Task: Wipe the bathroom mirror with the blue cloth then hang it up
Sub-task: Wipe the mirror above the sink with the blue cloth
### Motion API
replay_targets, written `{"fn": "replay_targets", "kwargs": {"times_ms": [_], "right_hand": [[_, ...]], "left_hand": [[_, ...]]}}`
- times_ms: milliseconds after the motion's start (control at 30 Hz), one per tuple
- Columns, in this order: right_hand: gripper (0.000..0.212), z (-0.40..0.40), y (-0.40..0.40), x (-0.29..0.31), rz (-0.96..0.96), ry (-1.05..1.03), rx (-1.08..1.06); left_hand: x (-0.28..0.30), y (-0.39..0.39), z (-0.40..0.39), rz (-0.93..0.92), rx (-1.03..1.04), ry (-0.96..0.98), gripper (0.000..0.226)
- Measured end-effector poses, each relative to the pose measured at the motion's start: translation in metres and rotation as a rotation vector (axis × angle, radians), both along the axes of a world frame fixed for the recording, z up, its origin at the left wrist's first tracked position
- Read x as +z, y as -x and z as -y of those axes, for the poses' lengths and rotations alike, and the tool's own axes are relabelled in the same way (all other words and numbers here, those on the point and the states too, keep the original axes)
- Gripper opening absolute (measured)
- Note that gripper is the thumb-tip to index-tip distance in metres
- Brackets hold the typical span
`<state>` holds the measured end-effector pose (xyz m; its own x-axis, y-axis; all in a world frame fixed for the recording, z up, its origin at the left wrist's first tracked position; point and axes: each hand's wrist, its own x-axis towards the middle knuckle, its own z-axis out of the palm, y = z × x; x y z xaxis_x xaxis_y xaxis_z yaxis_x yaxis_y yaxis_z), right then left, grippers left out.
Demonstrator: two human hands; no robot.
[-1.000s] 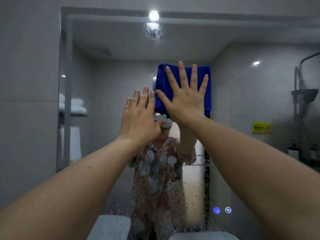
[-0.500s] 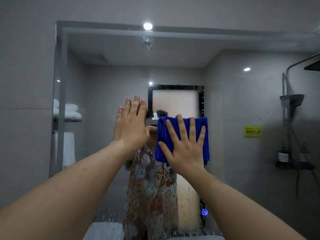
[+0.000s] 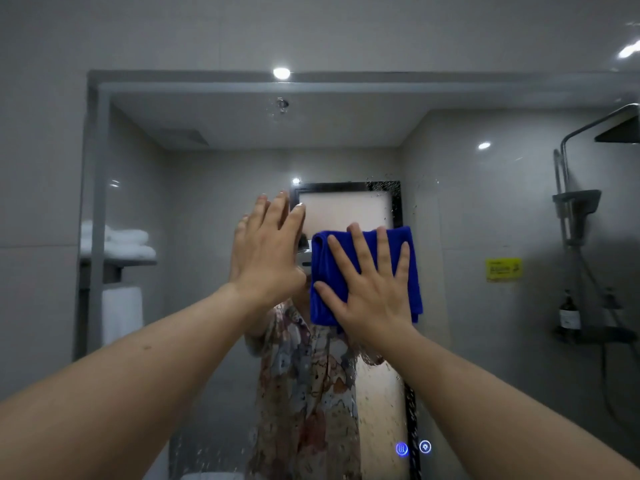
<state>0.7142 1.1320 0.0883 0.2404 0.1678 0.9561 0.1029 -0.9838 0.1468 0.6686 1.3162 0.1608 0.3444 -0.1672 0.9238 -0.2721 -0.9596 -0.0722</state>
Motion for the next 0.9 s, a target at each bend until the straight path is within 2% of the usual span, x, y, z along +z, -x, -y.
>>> {"fn": "replay_targets", "kwargs": {"times_ms": [100,200,367,433,533,733,900], "right_hand": [[0.08,0.008,0.0,0.036,0.002,-0.044,-0.017],[0.081,0.015,-0.001,0.079,-0.006,-0.096,-0.022],[0.08,0.027,0.0,0.136,0.014,-0.073,-0.022],[0.08,0.032,0.002,0.157,0.024,-0.055,-0.021],[0.081,0.037,0.005,0.181,0.024,-0.052,-0.011],[0.081,0.035,0.007,0.179,0.016,-0.067,0.013],[0.081,0.039,0.006,0.138,0.018,-0.076,0.041]], "left_hand": [[0.003,-0.002,0.003,0.01,-0.052,-0.019,0.106],[0.009,0.001,0.013,0.007,-0.134,0.043,0.102],[0.007,0.001,0.05,0.041,-0.194,0.121,0.095],[0.004,-0.004,0.068,0.015,-0.186,0.147,0.105],[-0.004,-0.012,0.09,-0.078,-0.109,0.105,0.134],[-0.012,-0.021,0.086,-0.05,-0.116,0.137,0.146],[-0.013,-0.022,0.088,-0.044,-0.112,0.161,0.146]]}}
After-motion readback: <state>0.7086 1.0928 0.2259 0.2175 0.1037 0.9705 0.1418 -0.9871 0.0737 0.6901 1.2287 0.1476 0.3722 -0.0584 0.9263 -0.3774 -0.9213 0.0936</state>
